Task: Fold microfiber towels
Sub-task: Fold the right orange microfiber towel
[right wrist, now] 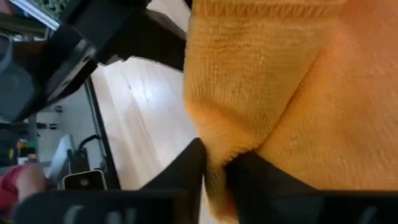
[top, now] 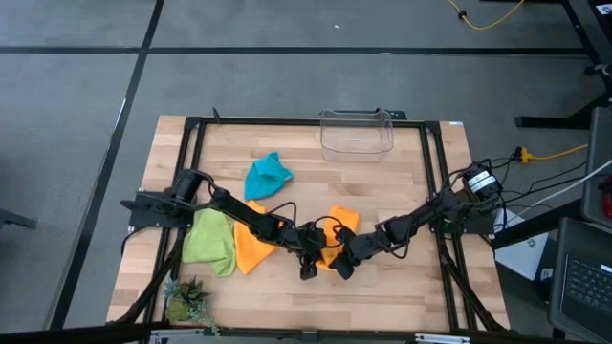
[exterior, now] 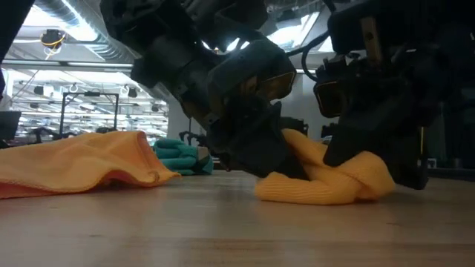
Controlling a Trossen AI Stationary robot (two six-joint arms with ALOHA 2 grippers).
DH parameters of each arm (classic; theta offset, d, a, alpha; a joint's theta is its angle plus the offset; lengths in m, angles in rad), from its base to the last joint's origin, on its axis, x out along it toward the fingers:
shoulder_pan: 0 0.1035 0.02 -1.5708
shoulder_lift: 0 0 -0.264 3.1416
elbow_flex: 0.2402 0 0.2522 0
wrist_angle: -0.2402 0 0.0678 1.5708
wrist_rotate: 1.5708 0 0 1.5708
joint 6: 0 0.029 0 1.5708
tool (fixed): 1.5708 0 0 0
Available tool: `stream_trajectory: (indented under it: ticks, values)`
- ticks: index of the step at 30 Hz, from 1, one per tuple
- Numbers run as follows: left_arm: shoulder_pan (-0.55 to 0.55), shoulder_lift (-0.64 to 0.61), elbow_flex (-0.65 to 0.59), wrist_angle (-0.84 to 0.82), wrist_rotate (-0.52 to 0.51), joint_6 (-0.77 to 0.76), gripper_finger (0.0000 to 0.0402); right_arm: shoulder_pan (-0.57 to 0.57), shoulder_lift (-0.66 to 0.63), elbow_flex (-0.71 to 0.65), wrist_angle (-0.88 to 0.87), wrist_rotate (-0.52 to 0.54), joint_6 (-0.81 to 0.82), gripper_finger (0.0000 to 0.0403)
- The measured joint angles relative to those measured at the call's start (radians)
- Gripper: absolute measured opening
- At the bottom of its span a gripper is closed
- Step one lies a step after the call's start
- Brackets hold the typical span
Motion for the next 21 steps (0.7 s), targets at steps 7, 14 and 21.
stream_trajectory:
  ticks: [7, 14, 21]
  values:
    - [-0.001, 0.000, -0.002, -0.002, 0.002, -0.001, 0.0000, -0.044, -0.022, 0.000, -0.002, -0.174, 0.004, 0.0167]
    - [-0.003, 0.000, -0.004, 0.004, -0.003, -0.002, 0.0000, -0.124, -0.122, 0.000, -0.059, -0.229, -0.104, 0.0173]
    - [-0.003, 0.000, -0.006, 0.009, -0.008, -0.028, 0.0000, -0.205, -0.287, 0.001, -0.466, -0.172, -0.267, 0.0159]
